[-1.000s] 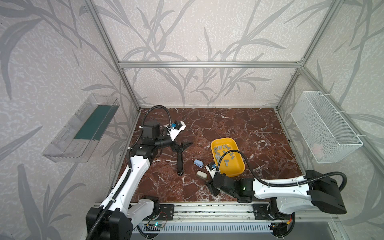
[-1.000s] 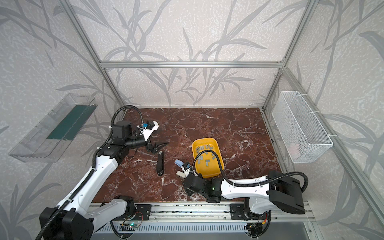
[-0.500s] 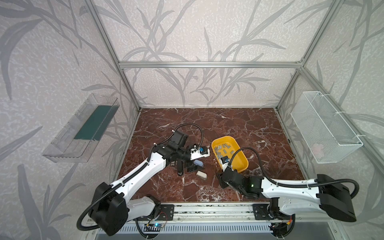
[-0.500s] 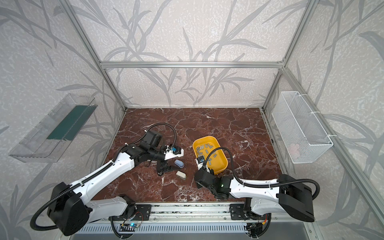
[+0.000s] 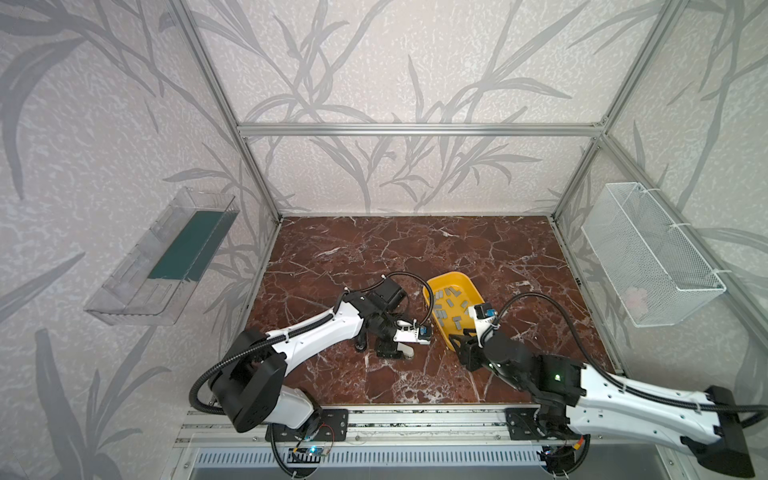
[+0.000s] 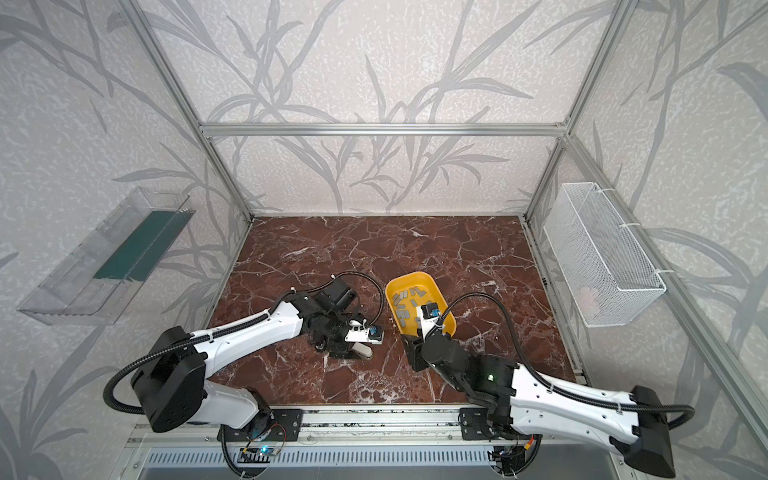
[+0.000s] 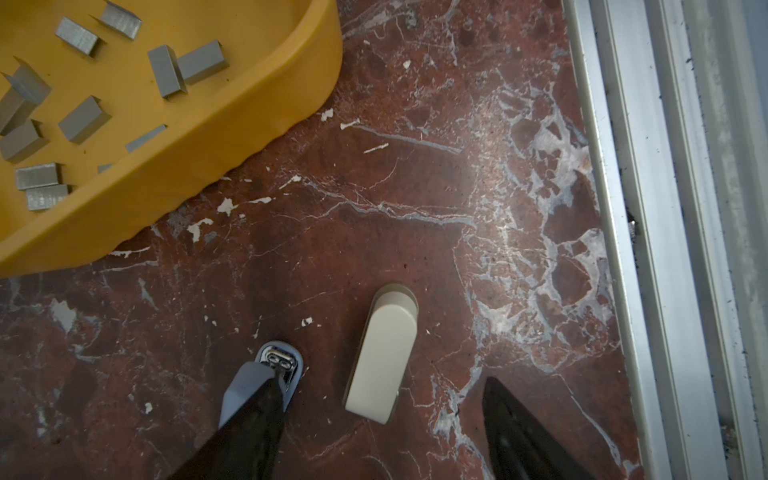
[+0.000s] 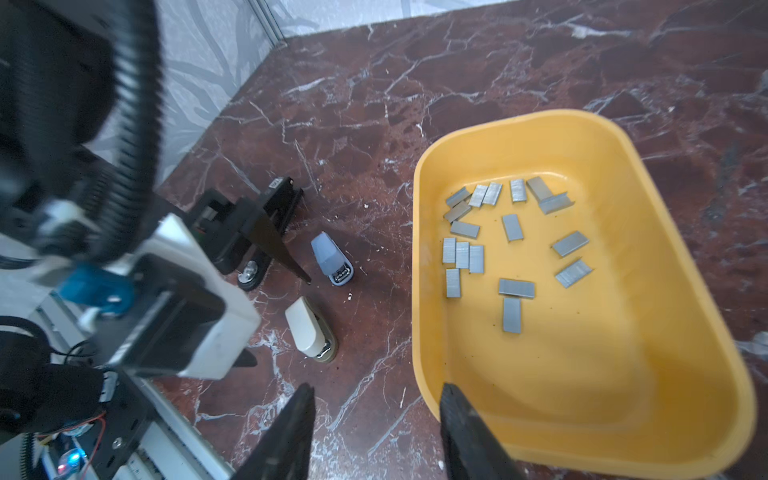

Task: Load the staples into the stapler
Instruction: 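Lower the left gripper over the beige stapler while the right gripper hovers over the tray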

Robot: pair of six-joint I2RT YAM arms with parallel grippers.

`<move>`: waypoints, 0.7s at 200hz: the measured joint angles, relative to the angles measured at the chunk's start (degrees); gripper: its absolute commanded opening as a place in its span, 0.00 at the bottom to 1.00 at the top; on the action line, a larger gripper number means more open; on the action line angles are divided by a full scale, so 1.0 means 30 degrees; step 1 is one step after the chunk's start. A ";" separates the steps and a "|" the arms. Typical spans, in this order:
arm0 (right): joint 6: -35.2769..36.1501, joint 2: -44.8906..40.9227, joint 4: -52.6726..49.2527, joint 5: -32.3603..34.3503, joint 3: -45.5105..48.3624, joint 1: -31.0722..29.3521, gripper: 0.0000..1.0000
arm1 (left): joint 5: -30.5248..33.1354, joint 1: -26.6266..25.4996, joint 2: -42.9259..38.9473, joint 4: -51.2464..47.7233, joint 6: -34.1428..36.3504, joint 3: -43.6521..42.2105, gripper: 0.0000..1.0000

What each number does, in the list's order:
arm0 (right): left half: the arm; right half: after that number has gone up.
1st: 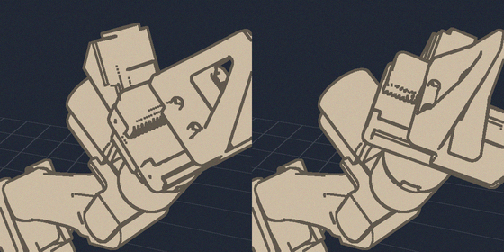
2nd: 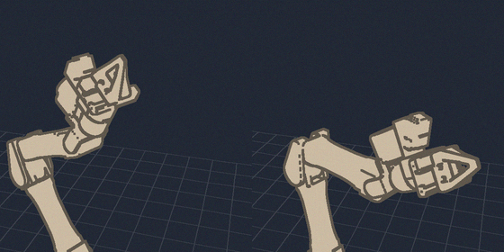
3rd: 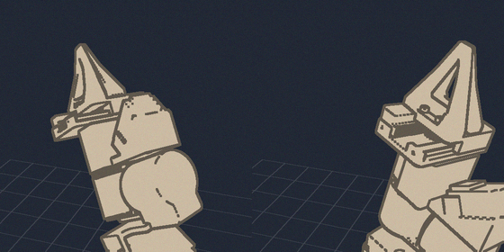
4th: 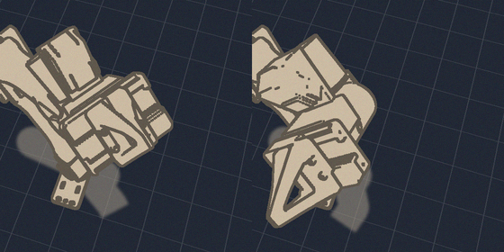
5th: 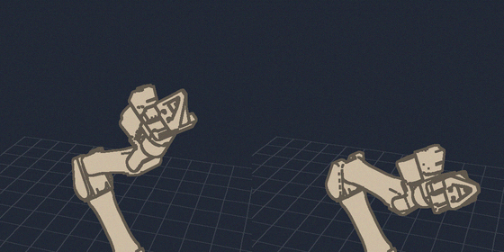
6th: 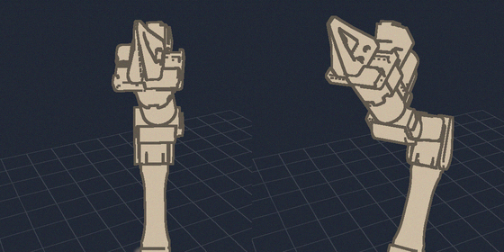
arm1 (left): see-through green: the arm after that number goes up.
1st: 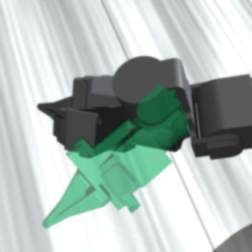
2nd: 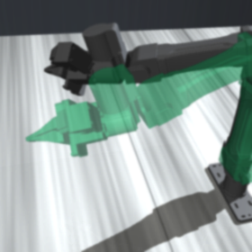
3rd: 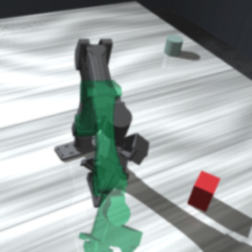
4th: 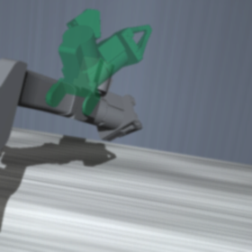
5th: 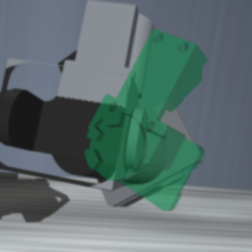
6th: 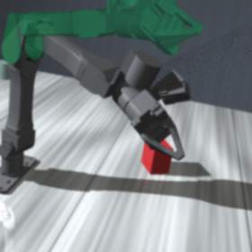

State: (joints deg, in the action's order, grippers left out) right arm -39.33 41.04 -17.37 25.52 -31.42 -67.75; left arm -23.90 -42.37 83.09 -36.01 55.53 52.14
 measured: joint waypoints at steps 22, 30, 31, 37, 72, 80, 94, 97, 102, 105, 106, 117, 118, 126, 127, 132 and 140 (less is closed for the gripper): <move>0.0277 -0.1428 -0.2361 0.0211 -0.2404 0.0080 0.56 | 0.0714 -0.0736 0.0576 0.0000 0.0160 0.0000 0.73; 0.0619 -0.1523 -0.2892 0.0335 -0.3526 0.0087 0.59 | 0.0911 -0.0933 0.0831 0.0000 0.0168 0.0000 0.73; 0.0685 -0.1530 -0.2936 0.0350 -0.3730 0.0087 0.59 | 0.0940 -0.0962 0.0874 0.0000 0.0168 0.0000 0.73; 0.1049 -0.1530 -0.3024 0.0452 -0.4575 0.0087 0.62 | 0.1049 -0.1049 0.1056 0.0000 0.0168 0.0000 0.72; 0.4736 -0.1530 -0.0823 0.1530 -0.6003 0.0138 0.70 | 0.1770 -0.1253 0.2004 0.0102 0.0146 0.0306 0.71; 0.5683 -0.1464 -0.0175 0.1829 -0.5625 0.0160 0.70 | 0.2011 -0.1319 0.2295 0.0175 0.0146 0.0423 0.71; 0.7249 -0.1450 0.0976 0.2477 -0.4575 0.0226 0.70 | 0.2426 -0.1421 0.2783 0.0240 0.0146 0.0525 0.69; 0.7548 -0.1515 0.1158 0.2667 -0.4291 0.0233 0.70 | 0.2514 -0.1472 0.2922 0.0233 0.0146 0.0546 0.68; 0.7861 -0.1647 0.1443 0.2929 -0.3876 0.0233 0.70 | 0.2608 -0.1537 0.3082 0.0219 0.0146 0.0590 0.68; 0.8065 -0.1741 0.1632 0.3089 -0.3548 0.0240 0.70 | 0.2645 -0.1588 0.3198 0.0211 0.0146 0.0627 0.66; 0.8182 -0.1778 0.1727 0.3177 -0.3381 0.0248 0.70 | 0.2667 -0.1610 0.3249 0.0211 0.0153 0.0641 0.66; 0.8801 -0.2193 0.2149 0.3570 -0.2244 0.0248 0.70 | 0.2827 -0.1690 0.3577 0.0197 0.0131 0.0765 0.62; 0.8918 -0.2266 0.2215 0.3606 -0.2069 0.0248 0.70 | 0.2834 -0.1698 0.3599 0.0204 0.0153 0.0780 0.62; 0.9260 -0.2674 0.2470 0.3832 -0.1326 0.0248 0.70 | 0.2936 -0.1741 0.3840 0.0138 0.0160 0.0947 0.60; 0.9304 -0.2718 0.2514 0.3854 -0.1253 0.0248 0.70 | 0.2943 -0.1741 0.3861 0.0131 0.0146 0.0969 0.60; 0.9508 -0.2936 0.2754 0.3934 -0.0874 0.0248 0.70 | 0.2958 -0.1749 0.3978 0.0095 0.0124 0.1100 0.59; 0.9872 -0.3089 0.3024 0.4102 -0.0393 0.0255 0.70 | 0.2980 -0.1756 0.4116 0.0058 0.0080 0.1341 0.59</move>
State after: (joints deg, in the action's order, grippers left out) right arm -9.72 31.77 -8.29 37.82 -32.60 -66.98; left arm -14.96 -47.64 95.44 -35.83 55.77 56.16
